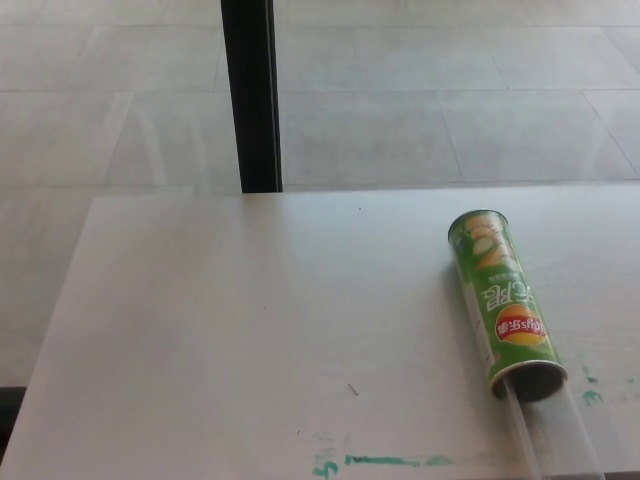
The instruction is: Use the right hand as a fist to push the chips tray inside its container kept in the middle of the desk
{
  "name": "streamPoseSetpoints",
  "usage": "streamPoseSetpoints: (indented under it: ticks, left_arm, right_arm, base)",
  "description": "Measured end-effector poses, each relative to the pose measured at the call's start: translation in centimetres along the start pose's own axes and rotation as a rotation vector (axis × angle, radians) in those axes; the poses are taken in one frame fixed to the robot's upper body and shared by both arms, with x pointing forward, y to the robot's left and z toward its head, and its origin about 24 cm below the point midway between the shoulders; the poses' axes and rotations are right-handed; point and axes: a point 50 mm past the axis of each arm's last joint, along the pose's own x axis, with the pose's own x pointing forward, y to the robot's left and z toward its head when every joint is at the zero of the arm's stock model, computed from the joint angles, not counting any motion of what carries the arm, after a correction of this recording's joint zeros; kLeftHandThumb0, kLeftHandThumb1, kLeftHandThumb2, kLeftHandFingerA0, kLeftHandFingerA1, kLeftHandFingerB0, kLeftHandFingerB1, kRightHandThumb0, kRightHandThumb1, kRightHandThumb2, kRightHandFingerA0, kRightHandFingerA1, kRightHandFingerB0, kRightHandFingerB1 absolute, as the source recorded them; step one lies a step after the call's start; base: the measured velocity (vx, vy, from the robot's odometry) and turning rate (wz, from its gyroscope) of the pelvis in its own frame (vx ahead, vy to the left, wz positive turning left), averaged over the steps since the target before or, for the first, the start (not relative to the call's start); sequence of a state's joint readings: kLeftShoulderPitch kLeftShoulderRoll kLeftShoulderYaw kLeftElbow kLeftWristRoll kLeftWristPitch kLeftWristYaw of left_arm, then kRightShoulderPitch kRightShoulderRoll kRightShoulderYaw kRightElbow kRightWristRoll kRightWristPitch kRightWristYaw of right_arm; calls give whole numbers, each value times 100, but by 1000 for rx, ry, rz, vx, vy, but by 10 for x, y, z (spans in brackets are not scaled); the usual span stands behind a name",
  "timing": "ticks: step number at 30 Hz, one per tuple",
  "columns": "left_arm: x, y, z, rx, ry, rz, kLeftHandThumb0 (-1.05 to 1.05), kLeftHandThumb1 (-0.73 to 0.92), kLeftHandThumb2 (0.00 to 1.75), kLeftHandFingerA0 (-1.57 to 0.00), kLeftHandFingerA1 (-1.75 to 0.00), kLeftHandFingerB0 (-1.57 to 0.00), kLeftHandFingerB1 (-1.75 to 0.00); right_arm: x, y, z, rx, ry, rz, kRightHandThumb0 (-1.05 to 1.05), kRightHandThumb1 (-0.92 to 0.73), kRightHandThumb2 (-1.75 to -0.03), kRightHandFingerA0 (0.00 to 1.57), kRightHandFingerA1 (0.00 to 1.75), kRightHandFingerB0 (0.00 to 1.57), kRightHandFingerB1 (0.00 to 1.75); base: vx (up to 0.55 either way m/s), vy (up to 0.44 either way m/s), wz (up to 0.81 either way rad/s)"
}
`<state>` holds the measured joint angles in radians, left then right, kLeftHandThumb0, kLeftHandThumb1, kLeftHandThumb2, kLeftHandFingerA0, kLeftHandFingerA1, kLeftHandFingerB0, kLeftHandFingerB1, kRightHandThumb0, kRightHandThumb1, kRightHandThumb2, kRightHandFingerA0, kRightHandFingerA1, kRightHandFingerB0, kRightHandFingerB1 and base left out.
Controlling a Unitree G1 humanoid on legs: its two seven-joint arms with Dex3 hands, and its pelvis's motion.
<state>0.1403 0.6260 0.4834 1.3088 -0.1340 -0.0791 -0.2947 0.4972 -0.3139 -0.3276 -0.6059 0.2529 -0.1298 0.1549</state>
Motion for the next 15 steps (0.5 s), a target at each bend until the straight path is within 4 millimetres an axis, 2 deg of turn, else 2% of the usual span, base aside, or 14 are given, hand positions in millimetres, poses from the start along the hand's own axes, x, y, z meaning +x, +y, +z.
streamPoseSetpoints:
  ticks: [3,4,7,8,15]
  left_arm:
    - [0,0,0,-2,1,1,-66,78,63,-52,-53,-43,-43]
    - [0,0,0,-3,0,1,-67,62,98,-43,-60,-33,-54]
    - [0,1,-1,-3,1,1,-67,63,98,-42,-59,-32,-53]
    - [0,1,-1,-3,1,1,-65,78,63,-50,-52,-39,-41]
    - [-1,1,-1,-4,2,1,-66,79,63,-49,-52,-39,-41]
  right_arm:
    - [-5,3,0,-27,30,95,-52,-80,-64,76,72,60,46]
    - [-5,3,1,-40,37,124,-50,-78,-63,77,70,61,48]
    - [-7,3,2,-79,58,209,-52,-76,-63,81,65,63,47]
    - [-7,4,2,-97,68,250,-53,-75,-62,81,65,63,47]
    - [-11,6,6,-216,129,486,-54,-76,-62,81,66,61,47]
  base:
    - [0,0,0]
    - [0,0,0]
    - [0,0,0]
    - [0,0,0]
    - [0,0,0]
